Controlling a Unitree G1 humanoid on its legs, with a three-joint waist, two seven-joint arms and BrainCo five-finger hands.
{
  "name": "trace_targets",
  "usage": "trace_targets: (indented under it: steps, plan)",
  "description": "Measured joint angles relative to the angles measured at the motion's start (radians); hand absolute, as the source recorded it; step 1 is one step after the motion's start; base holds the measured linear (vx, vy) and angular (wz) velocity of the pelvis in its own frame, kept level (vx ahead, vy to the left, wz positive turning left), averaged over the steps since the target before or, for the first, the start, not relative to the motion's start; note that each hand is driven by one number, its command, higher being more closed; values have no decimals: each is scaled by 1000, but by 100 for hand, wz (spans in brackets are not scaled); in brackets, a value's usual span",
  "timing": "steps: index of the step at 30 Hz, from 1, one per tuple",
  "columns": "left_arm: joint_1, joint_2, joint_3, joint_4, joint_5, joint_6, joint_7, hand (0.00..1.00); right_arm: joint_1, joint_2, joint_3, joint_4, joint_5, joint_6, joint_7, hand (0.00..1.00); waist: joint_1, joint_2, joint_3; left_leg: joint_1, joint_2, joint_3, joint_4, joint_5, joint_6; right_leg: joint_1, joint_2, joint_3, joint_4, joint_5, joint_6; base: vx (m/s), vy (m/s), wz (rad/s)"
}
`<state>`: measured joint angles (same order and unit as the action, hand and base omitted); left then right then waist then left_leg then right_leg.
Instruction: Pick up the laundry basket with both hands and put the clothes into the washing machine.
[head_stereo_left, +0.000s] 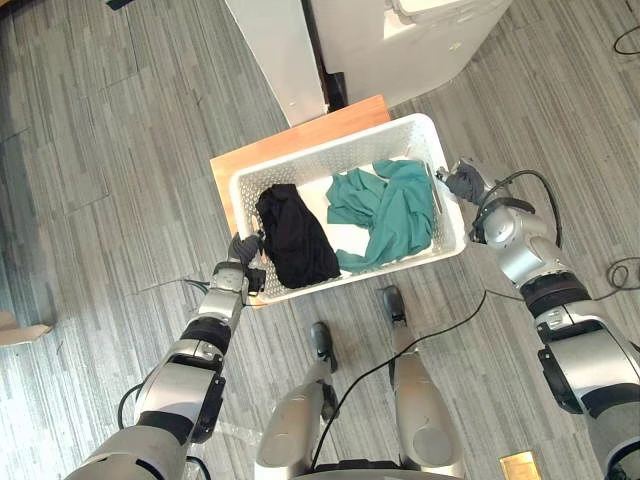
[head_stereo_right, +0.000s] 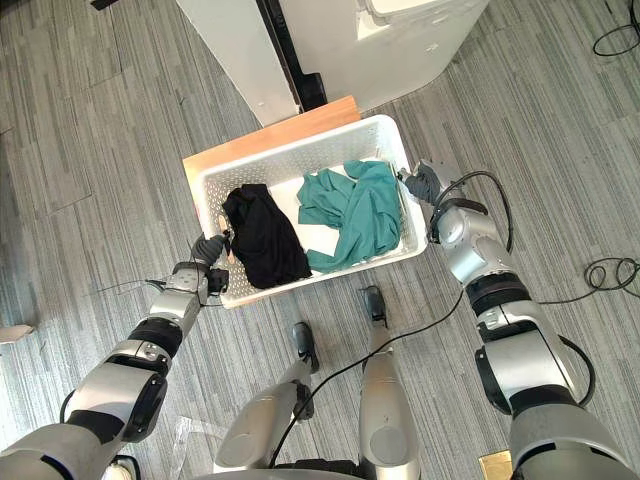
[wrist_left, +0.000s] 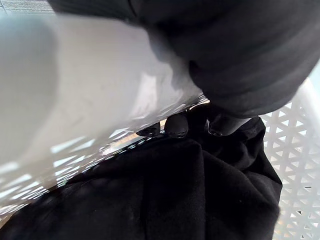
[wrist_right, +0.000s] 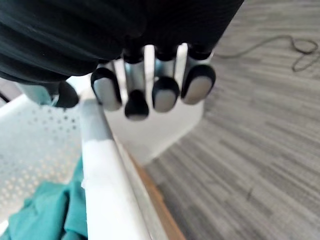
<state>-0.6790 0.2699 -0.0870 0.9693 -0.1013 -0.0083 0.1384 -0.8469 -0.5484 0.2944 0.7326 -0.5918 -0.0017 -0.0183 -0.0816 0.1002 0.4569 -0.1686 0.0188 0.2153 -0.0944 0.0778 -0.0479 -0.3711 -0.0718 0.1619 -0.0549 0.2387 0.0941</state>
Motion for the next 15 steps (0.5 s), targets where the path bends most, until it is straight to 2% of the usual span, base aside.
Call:
trace_targets:
  steps: [6,15]
  plan:
    - [1,8,-21,0,0,0,8,100,34,50,-9,60,14,8,-5,0,4,-1,0,1,0,-7,0,2,2,3,-1,-2,0,0,0,14,-1,0]
    - [8,7,-27,0,0,1,16,100,46,64,-18,68,50,8,-17,0,7,-4,-2,2,1,-14,0,2,2,7,-1,-9,-1,0,0,20,0,1]
